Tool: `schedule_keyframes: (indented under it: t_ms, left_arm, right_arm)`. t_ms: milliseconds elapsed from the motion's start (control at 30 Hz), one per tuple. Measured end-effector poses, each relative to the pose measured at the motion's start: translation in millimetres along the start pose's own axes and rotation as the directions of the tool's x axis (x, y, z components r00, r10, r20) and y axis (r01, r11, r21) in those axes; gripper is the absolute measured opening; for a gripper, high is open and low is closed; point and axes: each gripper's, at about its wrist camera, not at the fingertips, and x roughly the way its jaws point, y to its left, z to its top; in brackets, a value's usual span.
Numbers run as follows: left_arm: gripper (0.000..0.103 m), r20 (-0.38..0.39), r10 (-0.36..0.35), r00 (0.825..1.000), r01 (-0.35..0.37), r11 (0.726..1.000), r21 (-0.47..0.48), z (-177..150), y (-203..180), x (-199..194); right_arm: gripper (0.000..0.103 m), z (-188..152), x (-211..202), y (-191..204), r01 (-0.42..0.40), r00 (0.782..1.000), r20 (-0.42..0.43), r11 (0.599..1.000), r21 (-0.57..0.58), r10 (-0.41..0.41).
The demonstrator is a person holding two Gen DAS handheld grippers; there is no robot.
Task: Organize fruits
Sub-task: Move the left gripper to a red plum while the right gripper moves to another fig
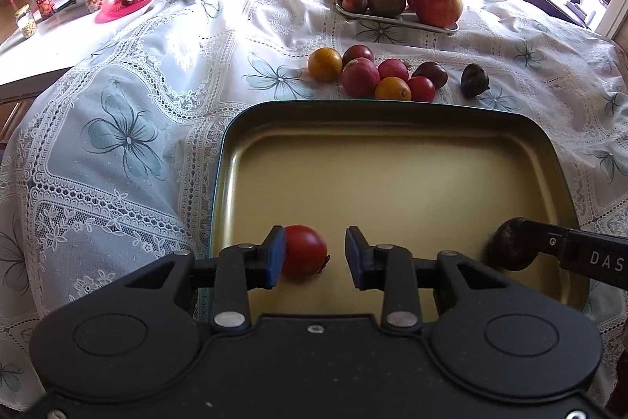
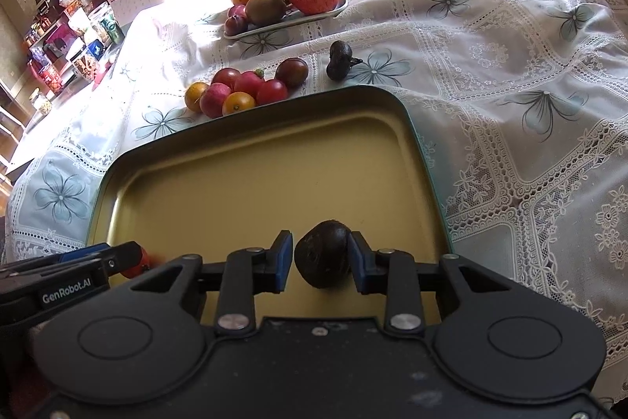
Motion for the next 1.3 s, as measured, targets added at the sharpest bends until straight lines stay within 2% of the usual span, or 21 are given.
schedule_keyframes:
  t_ms: [300,467,700,867,1033,1300]
  left_arm:
    - [0.043,-0.017,-0.003,1.0,0.002,1.0,-0.015,15.6,7.3,7.0]
    - [0.043,-0.013,-0.003,1.0,0.003,1.0,-0.012,37.2,10.4,13.0]
    - [0.043,0.008,-0.004,1.0,0.004,1.0,-0.004,77.7,11.9,25.1]
    - [0.043,0.026,0.004,1.0,-0.004,1.0,0.003,107.4,9.4,41.9]
    - [0.043,0.031,0.005,1.0,-0.006,1.0,0.016,131.7,5.0,64.1]
    - [0.043,-0.02,-0.022,1.0,0.022,1.0,-0.012,153.8,0.3,104.5]
  right_arm:
    - [0.033,14.5,-0.3,-1.9,-0.034,0.999,-0.017,0.999,0.006,0.034]
    - [0.033,37.6,-3.7,-5.8,-0.05,0.999,0.003,0.999,0.017,0.05]
    - [0.033,83.7,7.5,-15.1,-0.027,0.999,0.032,0.999,0.044,0.025]
    - [0.034,120.5,31.4,-21.3,-0.025,0.999,0.026,0.996,0.09,0.023]
    - [0.034,148.6,61.1,-19.4,0.012,1.0,0.022,0.995,0.094,-0.014]
    - [0.034,167.2,108.1,-11.7,0.092,0.996,-0.012,0.994,0.064,-0.091]
